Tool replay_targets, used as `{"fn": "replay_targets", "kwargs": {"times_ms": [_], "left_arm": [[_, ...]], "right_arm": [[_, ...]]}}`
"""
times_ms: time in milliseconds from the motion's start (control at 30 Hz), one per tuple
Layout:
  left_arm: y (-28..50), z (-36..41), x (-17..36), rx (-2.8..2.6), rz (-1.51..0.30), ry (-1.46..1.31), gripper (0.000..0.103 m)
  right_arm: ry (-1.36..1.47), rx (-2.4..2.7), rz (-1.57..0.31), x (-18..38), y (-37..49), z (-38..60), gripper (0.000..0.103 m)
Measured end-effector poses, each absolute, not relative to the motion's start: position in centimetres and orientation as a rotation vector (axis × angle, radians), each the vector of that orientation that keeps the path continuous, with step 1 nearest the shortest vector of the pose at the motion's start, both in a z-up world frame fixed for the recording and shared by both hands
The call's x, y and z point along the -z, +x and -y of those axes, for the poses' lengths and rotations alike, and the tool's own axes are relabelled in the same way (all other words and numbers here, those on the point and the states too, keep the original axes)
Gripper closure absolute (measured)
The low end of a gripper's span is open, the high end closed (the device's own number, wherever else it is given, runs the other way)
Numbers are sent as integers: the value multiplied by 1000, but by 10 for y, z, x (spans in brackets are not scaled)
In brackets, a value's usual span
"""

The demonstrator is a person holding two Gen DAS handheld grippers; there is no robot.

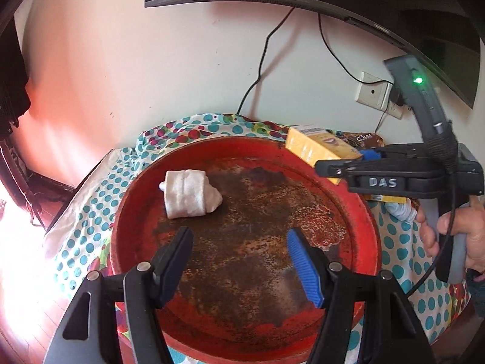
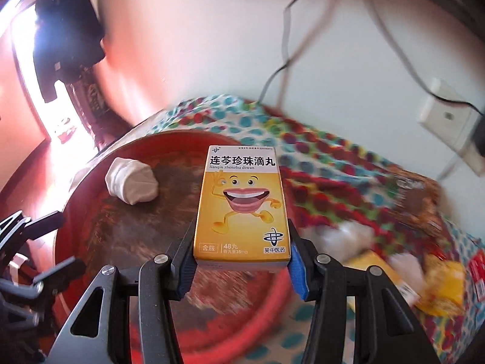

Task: Organize objects
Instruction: 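Carry the yellow medicine box into the red tray and open the right tool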

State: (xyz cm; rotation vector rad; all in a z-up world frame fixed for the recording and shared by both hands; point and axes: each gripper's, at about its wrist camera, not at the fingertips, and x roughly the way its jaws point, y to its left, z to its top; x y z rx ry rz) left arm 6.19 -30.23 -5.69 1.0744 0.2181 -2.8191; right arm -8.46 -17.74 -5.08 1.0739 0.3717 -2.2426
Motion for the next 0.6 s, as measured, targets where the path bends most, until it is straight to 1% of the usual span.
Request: {"fn": "replay_targets", "kwargs": {"times_ms": [300, 467, 600], "left_arm": [[64, 322, 64, 2787, -296, 1071, 36], [62, 321, 68, 2788, -304, 1095, 36], [62, 321, 68, 2794, -327, 1085, 36]], "right_arm": [[1190, 2115, -412, 87, -116, 259, 55], [1254, 2075, -392, 105, -125, 279, 55], [1273, 2065, -412, 115, -125, 285, 55]]}}
